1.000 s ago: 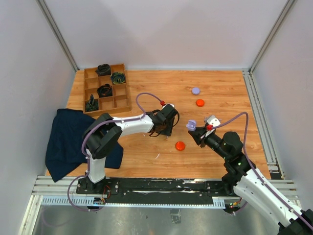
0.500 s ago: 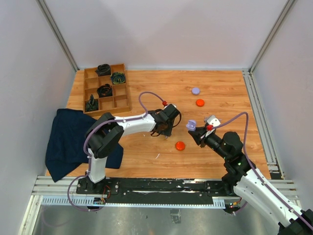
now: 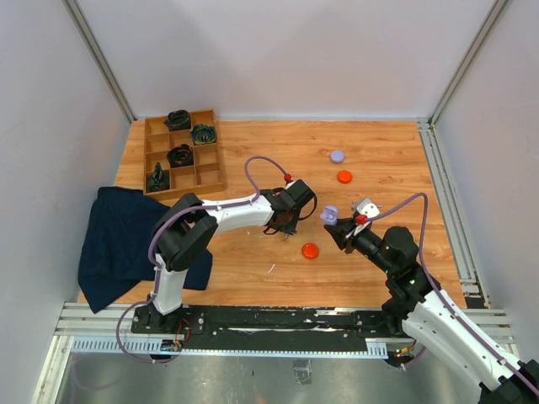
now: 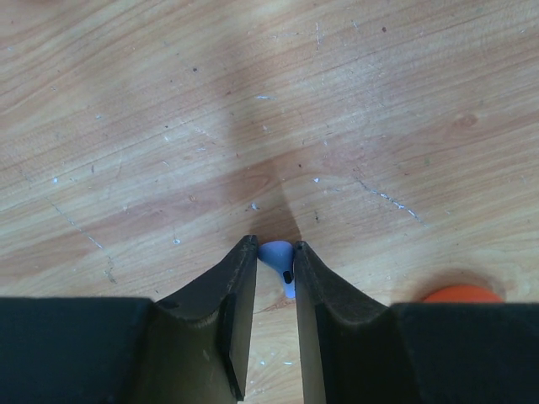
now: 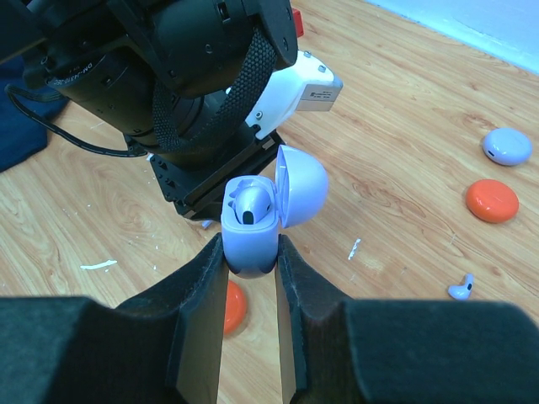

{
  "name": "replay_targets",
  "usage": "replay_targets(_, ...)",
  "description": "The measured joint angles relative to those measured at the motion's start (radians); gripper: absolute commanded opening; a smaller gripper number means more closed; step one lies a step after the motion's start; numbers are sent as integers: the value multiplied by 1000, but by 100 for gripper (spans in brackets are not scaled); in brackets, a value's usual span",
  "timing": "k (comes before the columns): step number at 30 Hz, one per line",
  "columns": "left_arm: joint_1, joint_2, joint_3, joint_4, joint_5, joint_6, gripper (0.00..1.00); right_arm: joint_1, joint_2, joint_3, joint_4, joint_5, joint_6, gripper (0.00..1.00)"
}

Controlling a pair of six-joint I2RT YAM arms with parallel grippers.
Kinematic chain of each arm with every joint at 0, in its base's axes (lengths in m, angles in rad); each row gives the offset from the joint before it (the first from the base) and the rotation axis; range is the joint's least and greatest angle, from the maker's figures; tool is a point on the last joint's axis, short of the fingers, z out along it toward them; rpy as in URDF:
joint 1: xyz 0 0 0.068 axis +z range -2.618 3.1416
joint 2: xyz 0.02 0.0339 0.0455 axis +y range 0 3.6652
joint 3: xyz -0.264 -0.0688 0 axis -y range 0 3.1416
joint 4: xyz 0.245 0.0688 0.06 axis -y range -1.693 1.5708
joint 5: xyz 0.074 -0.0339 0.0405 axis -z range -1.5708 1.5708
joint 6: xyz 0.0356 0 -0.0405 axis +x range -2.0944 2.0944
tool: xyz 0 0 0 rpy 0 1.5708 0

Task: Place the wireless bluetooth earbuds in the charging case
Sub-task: Pick up the earbud from the center of the board.

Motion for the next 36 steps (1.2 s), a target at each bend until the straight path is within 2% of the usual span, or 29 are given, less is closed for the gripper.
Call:
replay_targets(10, 0, -3, -4, 2, -4, 6, 24, 0, 5, 0, 6, -11, 0, 4)
replay_targets(19, 2, -81, -88, 3, -42, -4, 23, 0, 80, -1, 112, -64, 3, 4)
replay_targets(29, 6, -307, -135, 20, -166, -14, 23, 0, 189, -1, 257, -126, 13, 4)
replay_targets(36, -22, -493, -199, 124, -270, 21, 22, 0, 286, -2, 386, -172, 33, 4)
